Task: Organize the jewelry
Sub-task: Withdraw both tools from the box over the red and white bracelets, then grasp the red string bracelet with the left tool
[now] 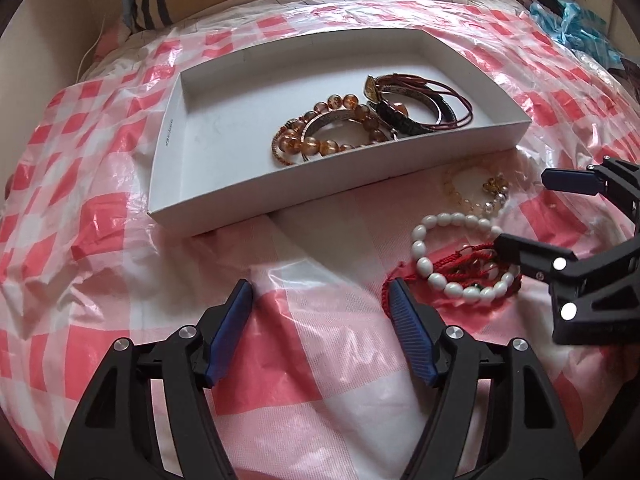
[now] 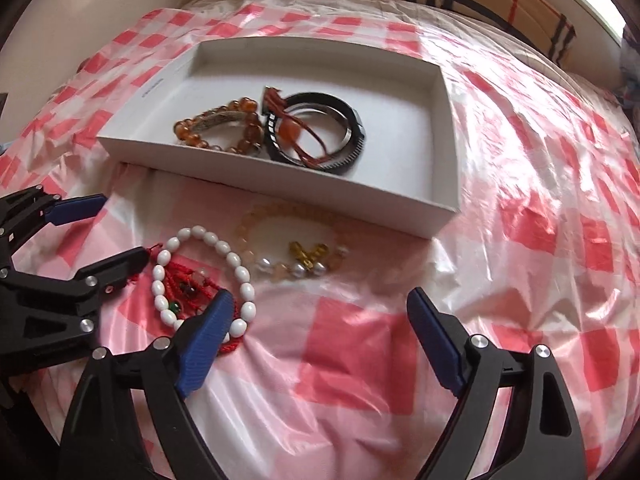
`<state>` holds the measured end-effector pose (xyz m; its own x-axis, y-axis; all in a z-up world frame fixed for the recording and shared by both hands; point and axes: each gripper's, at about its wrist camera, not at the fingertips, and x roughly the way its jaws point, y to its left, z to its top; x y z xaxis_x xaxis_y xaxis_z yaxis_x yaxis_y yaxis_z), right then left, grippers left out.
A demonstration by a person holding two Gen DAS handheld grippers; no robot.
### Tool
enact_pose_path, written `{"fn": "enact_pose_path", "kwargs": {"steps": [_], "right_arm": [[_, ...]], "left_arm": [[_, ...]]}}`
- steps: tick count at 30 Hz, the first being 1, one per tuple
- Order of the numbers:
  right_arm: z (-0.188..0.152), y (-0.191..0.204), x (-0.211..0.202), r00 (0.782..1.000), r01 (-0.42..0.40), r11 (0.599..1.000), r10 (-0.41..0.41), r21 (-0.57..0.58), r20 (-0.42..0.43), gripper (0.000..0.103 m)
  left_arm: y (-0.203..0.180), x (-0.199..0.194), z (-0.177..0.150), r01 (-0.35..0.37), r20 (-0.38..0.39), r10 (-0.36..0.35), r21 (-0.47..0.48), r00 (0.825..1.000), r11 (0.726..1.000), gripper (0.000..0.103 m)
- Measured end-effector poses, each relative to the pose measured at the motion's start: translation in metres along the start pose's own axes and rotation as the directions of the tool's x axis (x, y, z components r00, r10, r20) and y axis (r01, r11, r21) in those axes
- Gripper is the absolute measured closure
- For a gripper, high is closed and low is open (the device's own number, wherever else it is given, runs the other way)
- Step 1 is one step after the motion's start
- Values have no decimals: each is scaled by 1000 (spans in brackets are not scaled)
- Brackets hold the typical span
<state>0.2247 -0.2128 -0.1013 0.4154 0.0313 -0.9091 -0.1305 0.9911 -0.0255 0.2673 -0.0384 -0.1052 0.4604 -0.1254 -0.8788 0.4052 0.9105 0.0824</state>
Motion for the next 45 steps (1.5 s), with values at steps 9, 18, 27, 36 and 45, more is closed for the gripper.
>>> {"fn": "enact_pose_path", "kwargs": {"steps": [9,18,27,36,45], "right_arm": [[-21,-17,-19,999,18,998,-20,61,31,18],[-20,-25,-14,964,266,964,-266,26,2,11],[-26,-31,-25,944,326,945,-327,35,37,11],[-19,-29,-56,963,187,980,-196,67,186,10],[-36,-4,-97,933,-149,989,148,-24,327,10]], "left_arm": [[-2,-6,-8,4,10,-4,13,1000,1000,34],[-3,-8,-10,13,8,-13,20,1000,1000,34],[-31,-34,-9,24,143,-48,166,989,986,34],[-39,-21,-12,29,77,-44,185,996,982,50],[-67,-18,-14,33,97,-65,304,993,952,77]]}}
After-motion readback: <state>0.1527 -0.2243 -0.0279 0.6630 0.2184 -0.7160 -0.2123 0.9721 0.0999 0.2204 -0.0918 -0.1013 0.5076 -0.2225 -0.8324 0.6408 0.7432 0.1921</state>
